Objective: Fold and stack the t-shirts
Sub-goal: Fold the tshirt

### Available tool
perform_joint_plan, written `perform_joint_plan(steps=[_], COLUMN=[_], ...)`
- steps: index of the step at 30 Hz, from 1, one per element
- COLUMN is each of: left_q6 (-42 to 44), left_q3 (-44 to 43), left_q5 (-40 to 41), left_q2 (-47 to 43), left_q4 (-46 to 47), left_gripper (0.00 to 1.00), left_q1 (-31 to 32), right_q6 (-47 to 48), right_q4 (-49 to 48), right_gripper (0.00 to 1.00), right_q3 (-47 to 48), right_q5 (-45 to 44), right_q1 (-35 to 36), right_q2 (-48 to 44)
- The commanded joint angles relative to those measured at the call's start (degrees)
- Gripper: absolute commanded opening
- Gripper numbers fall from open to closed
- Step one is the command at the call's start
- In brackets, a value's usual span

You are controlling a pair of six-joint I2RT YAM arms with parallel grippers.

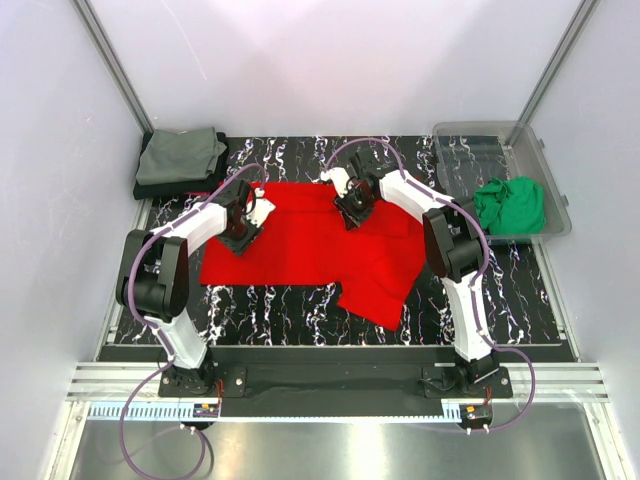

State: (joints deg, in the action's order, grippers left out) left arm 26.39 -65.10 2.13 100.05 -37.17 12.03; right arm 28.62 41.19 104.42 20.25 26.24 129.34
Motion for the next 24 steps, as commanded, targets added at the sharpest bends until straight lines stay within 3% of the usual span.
perform_joint_plan(steps=[1,16,24], left_q6=[-0.82,-0.99,-0.99], left_q3=[-1.96,-2.93,-3.28], left_q5=[-1.16,-0.99,-1.08], left_q2=[-0.73,0.06,0.41], left_q4=[0.96,0.87,0.87], left_gripper=[0.43,0.43,0.43], left_q1=[-0.34,-0.34,-0.34], right_q6=[-0.23,0.29,0.38], right_q4=[-1.38,-1.38,-1.20], right_gripper=[0.33,0.26,0.04], right_q3=[1.93,0.96,0.52], right_q5=[-1.35,-3.55,-2.50], right_q1=[0.22,0.30,0.74], right_q2=[0.21,0.83,-1.10])
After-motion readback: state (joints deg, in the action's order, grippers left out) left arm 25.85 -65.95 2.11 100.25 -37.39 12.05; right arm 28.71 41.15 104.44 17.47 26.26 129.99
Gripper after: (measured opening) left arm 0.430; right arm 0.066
